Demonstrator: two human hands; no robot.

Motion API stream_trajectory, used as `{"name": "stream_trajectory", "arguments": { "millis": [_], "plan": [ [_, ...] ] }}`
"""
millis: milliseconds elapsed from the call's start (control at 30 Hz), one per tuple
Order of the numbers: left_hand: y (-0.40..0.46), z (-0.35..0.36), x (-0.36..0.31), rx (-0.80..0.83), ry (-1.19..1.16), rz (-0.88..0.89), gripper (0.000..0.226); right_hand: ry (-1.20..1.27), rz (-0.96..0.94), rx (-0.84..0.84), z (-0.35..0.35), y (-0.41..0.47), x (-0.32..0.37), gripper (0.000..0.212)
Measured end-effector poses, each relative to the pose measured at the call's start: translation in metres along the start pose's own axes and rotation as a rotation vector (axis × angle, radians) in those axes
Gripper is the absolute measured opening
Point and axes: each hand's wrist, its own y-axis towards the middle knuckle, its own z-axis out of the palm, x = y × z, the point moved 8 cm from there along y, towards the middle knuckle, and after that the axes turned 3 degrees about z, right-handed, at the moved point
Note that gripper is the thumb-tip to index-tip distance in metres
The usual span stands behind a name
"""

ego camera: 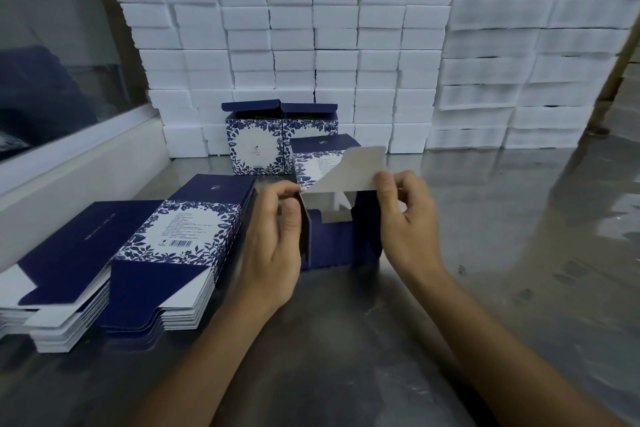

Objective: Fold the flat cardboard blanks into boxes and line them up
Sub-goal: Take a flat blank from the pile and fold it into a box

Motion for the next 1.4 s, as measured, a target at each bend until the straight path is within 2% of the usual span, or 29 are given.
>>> {"name": "stream_trajectory", "arguments": {
  "millis": [100,200,333,533,767,900,1000,1133,1233,1333,1400],
  "plan": [
    [-0.001,0.003,0.01,0.019,0.126,-0.037,0.031,-0.039,-0.003,-0.052,-0.007,0.002,0.006,0.031],
    [0.001,-0.001,0.005,-0.014,0.262,0.043,0.036,-0.057,-0.033,-0.058,-0.007,-0.001,0.011,0.031],
    [0.004,-0.008,-0.002,-0.053,0.332,0.068,0.027,-0.078,-0.057,-0.065,-0.006,-0.001,0.012,0.032],
    [0.0,-0.008,-0.001,0.008,0.386,0.041,0.042,-0.064,-0.076,-0.046,-0.004,-0.002,0.016,0.033],
    [0.002,-0.011,-0.009,-0.026,0.444,0.113,0.029,-0.049,-0.084,-0.055,-0.004,-0.003,0.015,0.033],
    [0.002,-0.011,-0.008,-0.026,0.413,0.12,0.034,-0.039,-0.06,-0.058,-0.002,-0.004,0.013,0.036],
    [0.001,-0.004,-0.001,0.057,0.464,0.096,0.041,-0.046,-0.045,-0.06,-0.003,-0.001,0.01,0.037],
    [-0.002,0.007,0.02,0.244,0.618,-0.051,0.05,-0.045,-0.009,-0.056,-0.004,0.001,0.005,0.033],
    [-0.002,0.008,0.022,0.269,0.643,-0.067,0.062,-0.039,-0.011,-0.055,-0.004,0.0,0.007,0.038],
    [-0.001,0.008,0.024,0.298,0.631,-0.097,0.057,-0.037,-0.013,-0.054,-0.004,0.0,0.006,0.035],
    [-0.003,0.013,0.031,0.408,0.712,-0.122,0.054,-0.035,0.003,-0.052,-0.005,0.002,0.004,0.03]
  ]
}}
